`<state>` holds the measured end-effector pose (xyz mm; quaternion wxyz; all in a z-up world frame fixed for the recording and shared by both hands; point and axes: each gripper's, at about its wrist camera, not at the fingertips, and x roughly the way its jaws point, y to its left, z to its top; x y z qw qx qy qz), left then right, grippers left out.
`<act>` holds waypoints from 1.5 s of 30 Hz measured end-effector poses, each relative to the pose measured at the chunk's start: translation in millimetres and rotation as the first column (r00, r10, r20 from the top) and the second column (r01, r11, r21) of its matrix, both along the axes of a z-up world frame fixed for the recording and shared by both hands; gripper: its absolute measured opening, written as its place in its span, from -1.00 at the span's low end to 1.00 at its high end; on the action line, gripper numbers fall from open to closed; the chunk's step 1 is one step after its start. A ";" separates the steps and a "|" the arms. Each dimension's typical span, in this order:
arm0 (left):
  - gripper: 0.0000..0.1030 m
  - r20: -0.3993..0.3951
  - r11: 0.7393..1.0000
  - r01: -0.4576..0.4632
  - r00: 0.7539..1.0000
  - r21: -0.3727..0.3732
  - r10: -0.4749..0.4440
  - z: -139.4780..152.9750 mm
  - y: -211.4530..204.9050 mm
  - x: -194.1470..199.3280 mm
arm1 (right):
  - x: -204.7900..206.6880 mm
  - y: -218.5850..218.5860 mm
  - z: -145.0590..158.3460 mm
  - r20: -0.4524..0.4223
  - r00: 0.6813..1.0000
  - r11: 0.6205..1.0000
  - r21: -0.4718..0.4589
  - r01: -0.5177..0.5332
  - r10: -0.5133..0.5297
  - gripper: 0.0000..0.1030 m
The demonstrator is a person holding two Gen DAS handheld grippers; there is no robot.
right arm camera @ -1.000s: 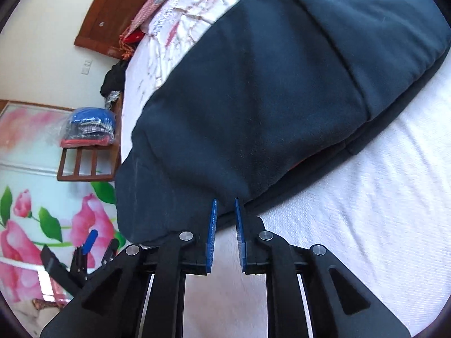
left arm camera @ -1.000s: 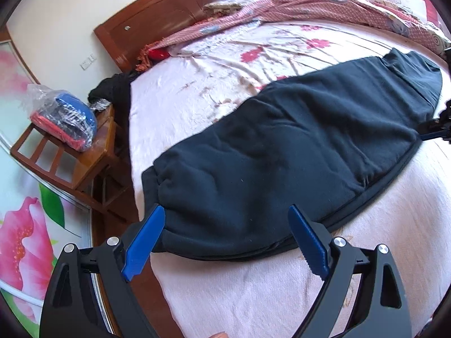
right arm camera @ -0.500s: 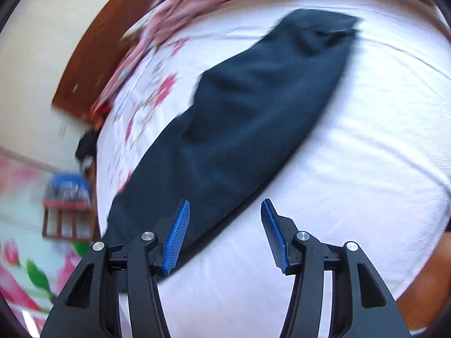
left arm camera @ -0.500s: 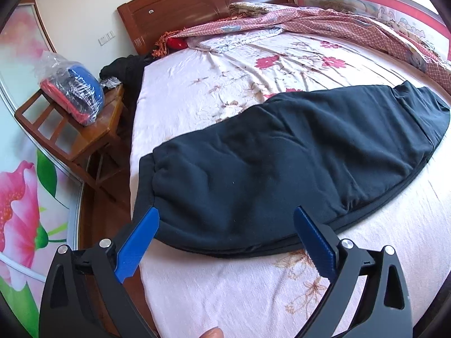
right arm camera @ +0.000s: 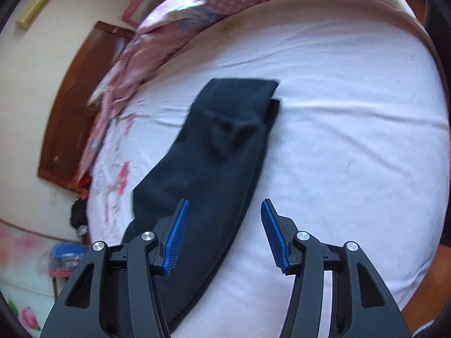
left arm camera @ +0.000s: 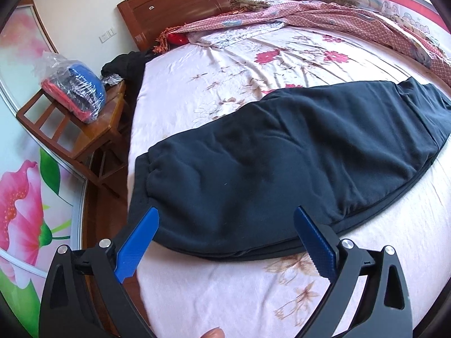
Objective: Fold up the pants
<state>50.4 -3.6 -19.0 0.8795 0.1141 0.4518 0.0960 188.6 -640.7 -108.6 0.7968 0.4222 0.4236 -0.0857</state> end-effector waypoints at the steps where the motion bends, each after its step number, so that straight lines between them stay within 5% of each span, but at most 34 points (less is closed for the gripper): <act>1: 0.88 -0.002 1.000 0.005 1.000 0.000 -0.005 -0.4 -3.1 1.5 | 7.3 -4.8 -3.4 0.002 1.000 1.000 0.014 -0.007 0.007 0.02; 10: 0.88 -0.008 0.997 0.072 0.997 0.015 -0.072 -3.3 -35.9 17.8 | 33.4 -16.1 -18.1 -0.034 0.999 0.999 -0.031 -0.028 0.027 0.02; 28: 0.88 -0.035 0.995 0.103 0.994 -0.001 -0.102 -10.7 -54.3 31.8 | 34.0 -17.3 -5.0 0.196 0.975 0.993 0.043 -0.113 0.102 0.14; 33: 0.88 -0.029 0.994 0.112 0.993 -0.013 -0.112 -7.1 -61.1 32.3 | 52.5 -10.8 -6.0 0.077 0.993 0.995 -0.039 -0.091 0.093 0.14; 36: 0.89 -0.012 0.993 0.120 0.993 -0.002 -0.120 -3.4 -60.7 31.5 | 45.5 -8.2 2.3 0.085 0.993 0.992 -0.101 -0.073 0.081 0.14; 45: 0.89 -0.016 0.993 0.115 0.993 -0.023 -0.115 -5.4 -59.6 35.2 | 26.0 -33.5 -26.2 0.090 0.996 1.000 0.014 -0.016 0.015 0.14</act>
